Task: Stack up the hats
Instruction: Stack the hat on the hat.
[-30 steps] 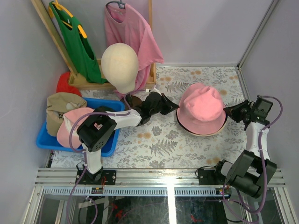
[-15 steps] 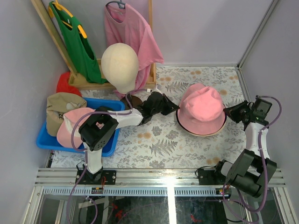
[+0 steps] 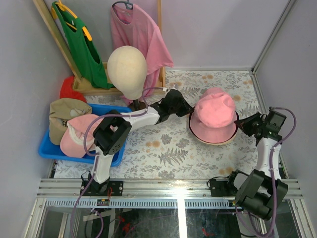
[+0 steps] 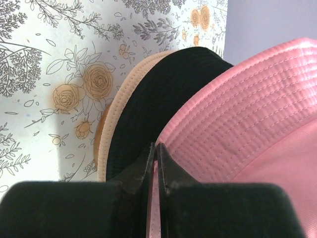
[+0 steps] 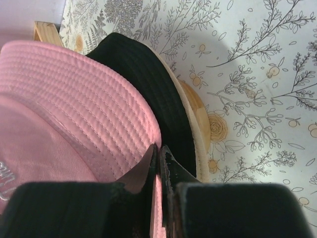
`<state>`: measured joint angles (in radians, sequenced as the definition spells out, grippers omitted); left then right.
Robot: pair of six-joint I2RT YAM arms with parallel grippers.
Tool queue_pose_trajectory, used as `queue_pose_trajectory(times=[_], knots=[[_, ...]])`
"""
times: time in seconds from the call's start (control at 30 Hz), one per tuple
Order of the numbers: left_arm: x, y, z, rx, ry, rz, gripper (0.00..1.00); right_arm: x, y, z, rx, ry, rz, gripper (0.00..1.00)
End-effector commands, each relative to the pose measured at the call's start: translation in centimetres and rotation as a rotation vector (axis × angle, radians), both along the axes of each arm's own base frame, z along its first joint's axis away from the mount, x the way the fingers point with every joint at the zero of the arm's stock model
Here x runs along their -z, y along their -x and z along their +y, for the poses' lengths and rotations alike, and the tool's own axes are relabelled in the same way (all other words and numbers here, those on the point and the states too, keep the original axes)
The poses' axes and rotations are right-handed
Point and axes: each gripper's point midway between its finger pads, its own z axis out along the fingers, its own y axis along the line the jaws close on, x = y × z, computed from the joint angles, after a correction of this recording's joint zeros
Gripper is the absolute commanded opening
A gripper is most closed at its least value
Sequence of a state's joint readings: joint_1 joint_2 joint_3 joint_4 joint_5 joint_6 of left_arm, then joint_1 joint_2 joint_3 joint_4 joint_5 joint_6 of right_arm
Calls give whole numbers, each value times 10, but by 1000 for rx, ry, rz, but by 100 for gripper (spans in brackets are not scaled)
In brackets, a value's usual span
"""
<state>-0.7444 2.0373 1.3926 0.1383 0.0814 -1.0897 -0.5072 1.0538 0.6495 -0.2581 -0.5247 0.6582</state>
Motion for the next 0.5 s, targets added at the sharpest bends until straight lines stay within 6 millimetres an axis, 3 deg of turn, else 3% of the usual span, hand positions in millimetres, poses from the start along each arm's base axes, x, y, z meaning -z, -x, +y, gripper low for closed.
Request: queue_pose_trajectory(times=[0.0,0.47], knots=[[49,2,19,-5,-164,90,0,24,25,8,11,-23,90,0],[38,-26,15,9,-149,31,0,31,51,42,-44,-86,63,0]])
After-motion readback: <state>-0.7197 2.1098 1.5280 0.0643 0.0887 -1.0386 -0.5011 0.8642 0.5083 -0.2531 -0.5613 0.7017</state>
